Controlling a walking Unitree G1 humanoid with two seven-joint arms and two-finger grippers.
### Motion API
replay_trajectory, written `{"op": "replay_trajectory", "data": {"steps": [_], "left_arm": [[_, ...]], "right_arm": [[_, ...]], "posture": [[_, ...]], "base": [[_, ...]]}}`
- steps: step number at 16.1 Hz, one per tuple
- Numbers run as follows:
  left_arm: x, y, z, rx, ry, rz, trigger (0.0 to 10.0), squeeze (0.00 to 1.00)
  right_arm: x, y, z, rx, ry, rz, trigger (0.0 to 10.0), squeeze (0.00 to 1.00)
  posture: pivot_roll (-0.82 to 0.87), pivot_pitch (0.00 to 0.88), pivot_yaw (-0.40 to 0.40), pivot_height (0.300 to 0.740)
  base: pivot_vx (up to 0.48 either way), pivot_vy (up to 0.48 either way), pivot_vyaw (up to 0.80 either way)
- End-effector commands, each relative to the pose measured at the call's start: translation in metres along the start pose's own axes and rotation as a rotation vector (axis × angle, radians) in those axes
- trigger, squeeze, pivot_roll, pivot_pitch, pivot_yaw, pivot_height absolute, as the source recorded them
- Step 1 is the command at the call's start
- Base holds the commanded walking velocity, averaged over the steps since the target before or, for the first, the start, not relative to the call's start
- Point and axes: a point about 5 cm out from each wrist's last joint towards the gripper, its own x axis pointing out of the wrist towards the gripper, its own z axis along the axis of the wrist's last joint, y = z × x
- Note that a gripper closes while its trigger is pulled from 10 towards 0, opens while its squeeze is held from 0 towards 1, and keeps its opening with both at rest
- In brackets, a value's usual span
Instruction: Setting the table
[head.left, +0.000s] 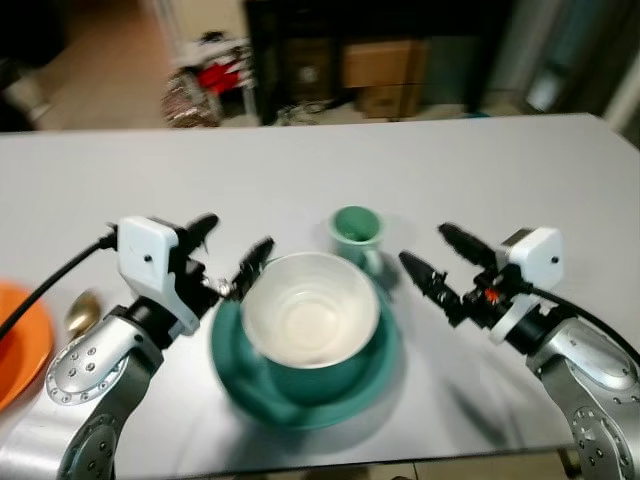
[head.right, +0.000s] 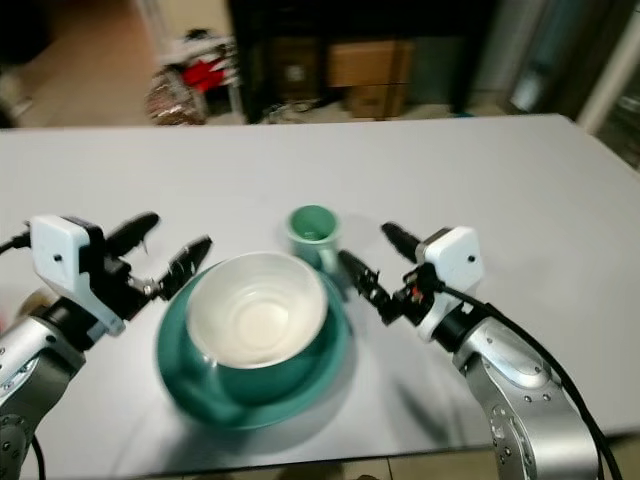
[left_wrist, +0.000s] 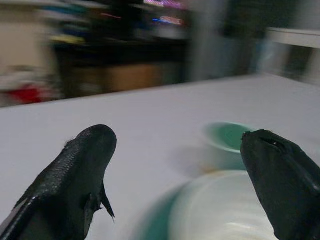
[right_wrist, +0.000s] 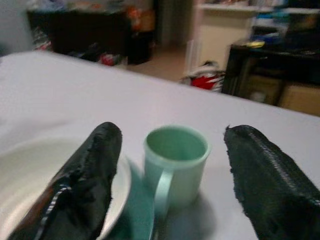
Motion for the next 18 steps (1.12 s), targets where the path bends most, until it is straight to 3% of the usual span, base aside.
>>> {"op": "replay_trajectory", "data": {"steps": [1, 2, 5, 8, 10, 18], "left_arm": [[0.005, 0.006, -0.003, 0.077, 0.0, 0.134, 10.0, 0.0], [0.006, 0.006, -0.005, 0.114, 0.009, 0.207, 10.0, 0.0], [0.011, -0.001, -0.006, 0.116, 0.017, 0.236, 10.0, 0.0], [0.014, 0.0, 0.0, 0.123, 0.0, 0.26, 10.0, 0.0], [0.019, 0.003, -0.007, 0.16, 0.008, 0.285, 10.0, 0.0], [0.029, -0.005, -0.008, 0.148, 0.003, 0.252, 10.0, 0.0]], "right_arm": [[0.011, 0.005, 0.008, 0.008, -0.046, -0.076, 10.0, 1.0], [0.019, 0.012, 0.013, 0.009, -0.066, -0.102, 10.0, 1.0], [0.025, 0.02, 0.011, -0.011, -0.052, -0.11, 10.0, 1.0], [0.024, 0.023, 0.011, 0.019, -0.04, -0.145, 10.0, 1.0], [0.027, 0.022, 0.004, 0.002, -0.013, -0.192, 10.0, 1.0], [0.027, 0.02, 0.021, -0.022, -0.038, -0.25, 10.0, 1.0]], "posture": [[0.02, 0.0, 0.022, 0.74], [0.03, 0.0, 0.02, 0.74], [0.05, 0.0, 0.017, 0.74], [0.05, 0.0, 0.021, 0.74], [0.05, 0.0, 0.028, 0.74], [0.01, 0.0, 0.028, 0.74]], "base": [[0.0, 0.0, 0.8], [0.0, 0.0, 0.8], [0.0, 0.0, 0.8], [0.0, 0.0, 0.8], [0.0, 0.0, 0.8], [0.0, 0.0, 0.8]]}}
